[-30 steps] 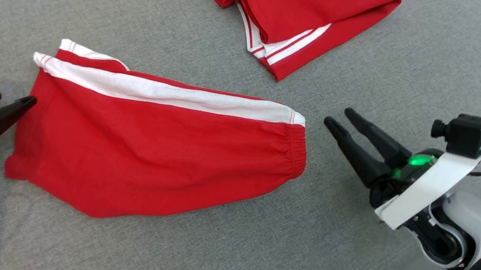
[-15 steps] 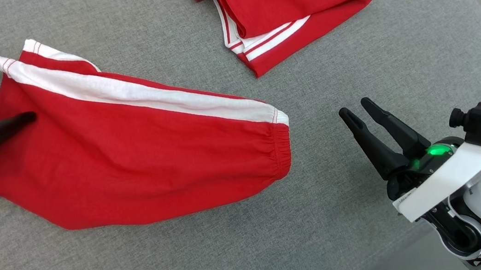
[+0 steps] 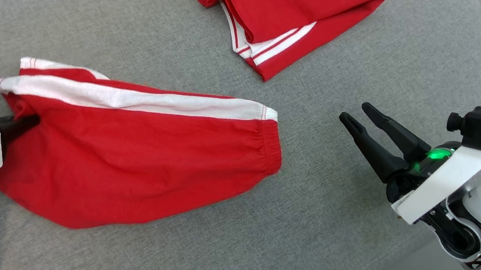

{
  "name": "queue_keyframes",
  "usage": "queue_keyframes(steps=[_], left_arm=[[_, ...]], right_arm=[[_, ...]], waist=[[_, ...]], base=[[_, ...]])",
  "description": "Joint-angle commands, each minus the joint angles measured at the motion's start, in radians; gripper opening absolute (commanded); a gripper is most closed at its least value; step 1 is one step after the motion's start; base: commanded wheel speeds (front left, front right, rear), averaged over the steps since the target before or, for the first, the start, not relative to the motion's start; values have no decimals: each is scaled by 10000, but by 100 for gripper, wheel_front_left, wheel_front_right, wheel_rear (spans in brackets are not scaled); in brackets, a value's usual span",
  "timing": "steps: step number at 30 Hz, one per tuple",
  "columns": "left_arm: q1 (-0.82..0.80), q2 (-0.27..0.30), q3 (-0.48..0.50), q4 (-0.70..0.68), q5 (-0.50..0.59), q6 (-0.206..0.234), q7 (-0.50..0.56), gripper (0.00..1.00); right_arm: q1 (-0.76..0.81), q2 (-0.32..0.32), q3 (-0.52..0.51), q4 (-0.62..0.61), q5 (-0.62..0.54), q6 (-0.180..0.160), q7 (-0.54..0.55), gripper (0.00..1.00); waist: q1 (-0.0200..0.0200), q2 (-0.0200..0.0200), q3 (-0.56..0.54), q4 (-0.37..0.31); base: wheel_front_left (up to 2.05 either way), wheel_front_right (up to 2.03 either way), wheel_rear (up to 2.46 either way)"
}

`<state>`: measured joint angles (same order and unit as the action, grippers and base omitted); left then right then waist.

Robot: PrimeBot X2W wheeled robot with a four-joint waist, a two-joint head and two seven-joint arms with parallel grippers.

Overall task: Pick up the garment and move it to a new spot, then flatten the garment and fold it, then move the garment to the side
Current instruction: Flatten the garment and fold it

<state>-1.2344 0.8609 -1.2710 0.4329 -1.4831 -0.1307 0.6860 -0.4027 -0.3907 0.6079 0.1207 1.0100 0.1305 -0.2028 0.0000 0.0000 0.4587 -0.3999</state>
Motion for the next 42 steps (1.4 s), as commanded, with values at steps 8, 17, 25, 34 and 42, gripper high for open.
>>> queue_keyframes(steps=[8, 17, 25, 34, 42], left_arm=[[988, -266, 32, 626, -602, 10, -141, 0], [2324, -336, 85, 670, -1471, 94, -398, 0], [3203, -283, 278, 806, -2173, 456, -770, 0], [3882, -252, 334, 1196, -2549, 597, -952, 100], [3745, -188, 305, 1322, -2133, 528, -1124, 100]], right_arm=[[289, -183, -248, 131, -143, 7, 309, 100], [712, -219, -497, 276, -190, 7, 631, 100], [1089, -239, -890, 228, -296, 7, 916, 100], [1287, -82, -1100, 44, -500, 7, 1299, 100], [1557, -101, -1393, -40, -677, 7, 1493, 100]], waist=[[0, 0, -1138, 886], [0, 0, -2145, 1657], [0, 0, -2695, 2110], [0, 0, -2872, 2152], [0, 0, -3074, 2368]], base=[[0, 0, 0], [0, 0, 0], [0, 0, 0], [0, 0, 0], [0, 0, 0]])
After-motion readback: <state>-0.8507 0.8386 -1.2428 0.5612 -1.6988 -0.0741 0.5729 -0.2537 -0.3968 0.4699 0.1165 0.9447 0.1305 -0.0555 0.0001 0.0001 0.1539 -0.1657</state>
